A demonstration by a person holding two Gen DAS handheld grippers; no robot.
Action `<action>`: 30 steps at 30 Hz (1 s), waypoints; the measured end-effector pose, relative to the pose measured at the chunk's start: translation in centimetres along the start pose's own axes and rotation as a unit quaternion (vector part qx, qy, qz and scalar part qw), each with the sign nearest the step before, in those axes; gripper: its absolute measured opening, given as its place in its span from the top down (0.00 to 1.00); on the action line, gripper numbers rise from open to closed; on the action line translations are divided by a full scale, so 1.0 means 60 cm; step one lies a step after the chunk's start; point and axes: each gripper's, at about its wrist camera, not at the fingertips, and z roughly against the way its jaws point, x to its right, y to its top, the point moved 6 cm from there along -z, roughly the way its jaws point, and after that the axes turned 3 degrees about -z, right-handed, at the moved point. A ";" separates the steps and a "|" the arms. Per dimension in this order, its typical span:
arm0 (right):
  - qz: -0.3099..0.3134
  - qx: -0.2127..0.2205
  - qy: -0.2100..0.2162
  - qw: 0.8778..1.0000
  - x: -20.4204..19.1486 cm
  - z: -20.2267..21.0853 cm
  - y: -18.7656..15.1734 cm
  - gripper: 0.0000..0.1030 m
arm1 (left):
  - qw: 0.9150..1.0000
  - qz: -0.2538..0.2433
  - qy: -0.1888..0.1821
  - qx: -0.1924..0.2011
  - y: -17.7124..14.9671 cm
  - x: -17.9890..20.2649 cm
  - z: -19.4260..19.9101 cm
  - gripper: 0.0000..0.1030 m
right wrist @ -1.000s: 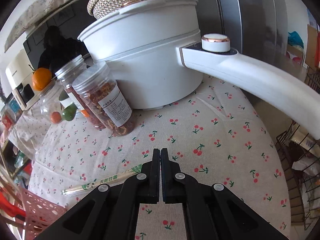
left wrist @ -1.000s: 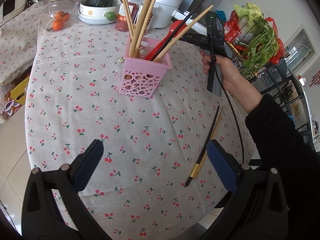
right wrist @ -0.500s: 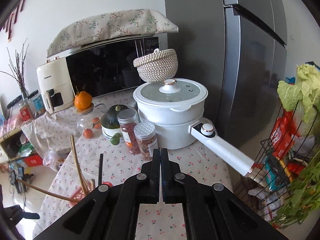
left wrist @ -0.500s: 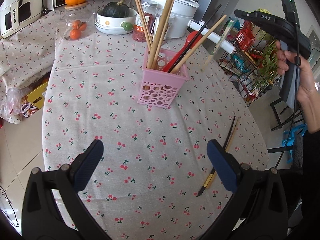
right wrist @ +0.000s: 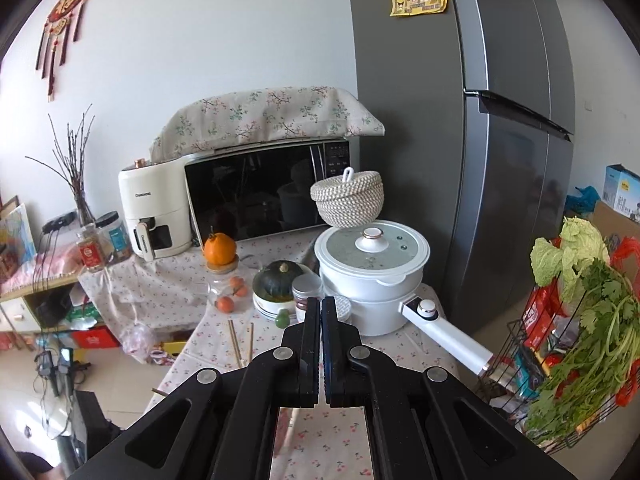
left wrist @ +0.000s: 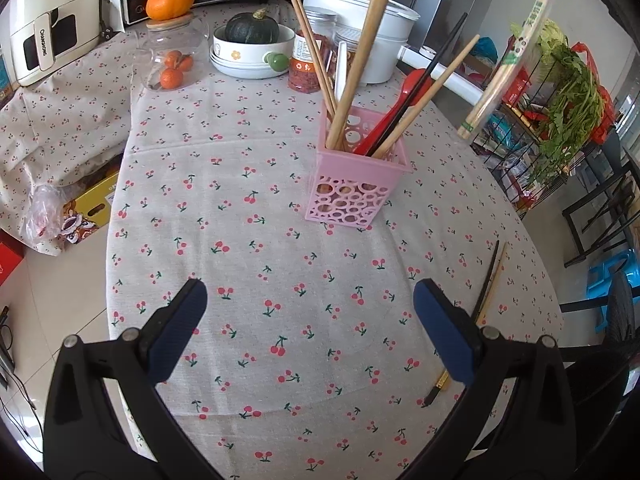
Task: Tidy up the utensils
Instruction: 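Lift the wrapped chopstick with the right tool toward the pink basket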
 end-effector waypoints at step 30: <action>-0.019 -0.038 0.069 0.997 -0.107 -0.094 -0.037 0.98 | 1.000 0.008 -0.013 0.000 -0.004 -0.008 0.012 0.01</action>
